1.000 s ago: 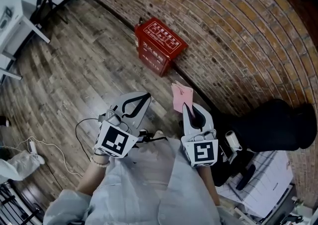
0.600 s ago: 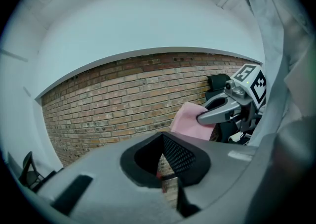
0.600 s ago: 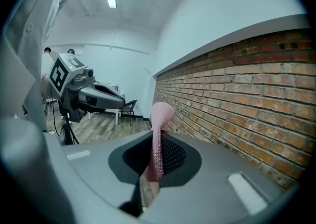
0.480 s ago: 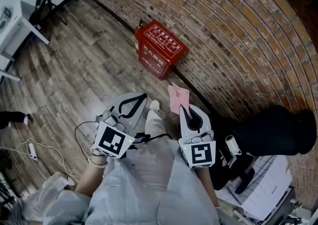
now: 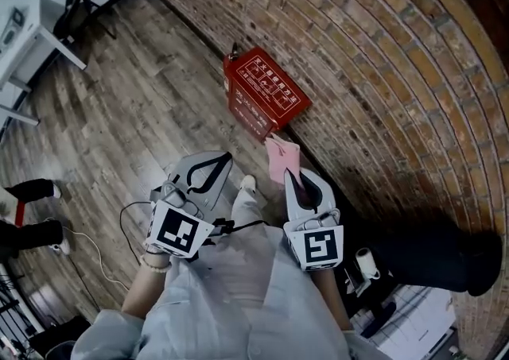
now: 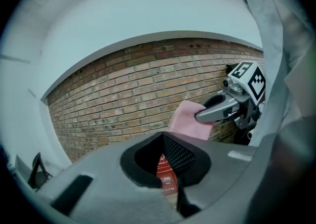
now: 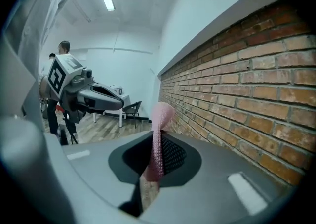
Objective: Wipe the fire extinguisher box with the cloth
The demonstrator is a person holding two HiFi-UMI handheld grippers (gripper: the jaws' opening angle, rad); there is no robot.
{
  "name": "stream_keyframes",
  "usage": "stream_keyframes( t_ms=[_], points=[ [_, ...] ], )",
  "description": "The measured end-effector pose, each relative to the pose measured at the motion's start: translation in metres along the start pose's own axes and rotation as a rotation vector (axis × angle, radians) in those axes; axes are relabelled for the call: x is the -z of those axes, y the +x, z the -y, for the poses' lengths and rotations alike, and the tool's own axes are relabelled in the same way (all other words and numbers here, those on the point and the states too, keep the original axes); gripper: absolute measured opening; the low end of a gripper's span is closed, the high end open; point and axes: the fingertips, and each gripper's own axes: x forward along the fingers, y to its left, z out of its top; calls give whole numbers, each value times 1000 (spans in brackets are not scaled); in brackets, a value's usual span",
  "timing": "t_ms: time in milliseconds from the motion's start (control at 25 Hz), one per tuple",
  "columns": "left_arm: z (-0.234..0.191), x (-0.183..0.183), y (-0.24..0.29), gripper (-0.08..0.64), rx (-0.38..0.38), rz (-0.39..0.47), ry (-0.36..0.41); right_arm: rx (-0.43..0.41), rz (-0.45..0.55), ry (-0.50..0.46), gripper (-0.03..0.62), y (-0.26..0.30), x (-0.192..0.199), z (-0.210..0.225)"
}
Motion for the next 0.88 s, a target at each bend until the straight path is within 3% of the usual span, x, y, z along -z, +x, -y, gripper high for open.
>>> stream_keyframes(
  t_ms=[400, 640, 880],
  points=[
    [-79, -2, 76, -2, -103, -37, -34, -110, -54, -8, 28, 76, 0, 60],
    [-93, 5, 104, -2, -104, -62, -47, -149, -121, 2, 28, 98, 23, 80],
    [-96, 20, 125, -2, -78, -94, -56, -181, -125, 12, 28, 122, 37, 80]
  ],
)
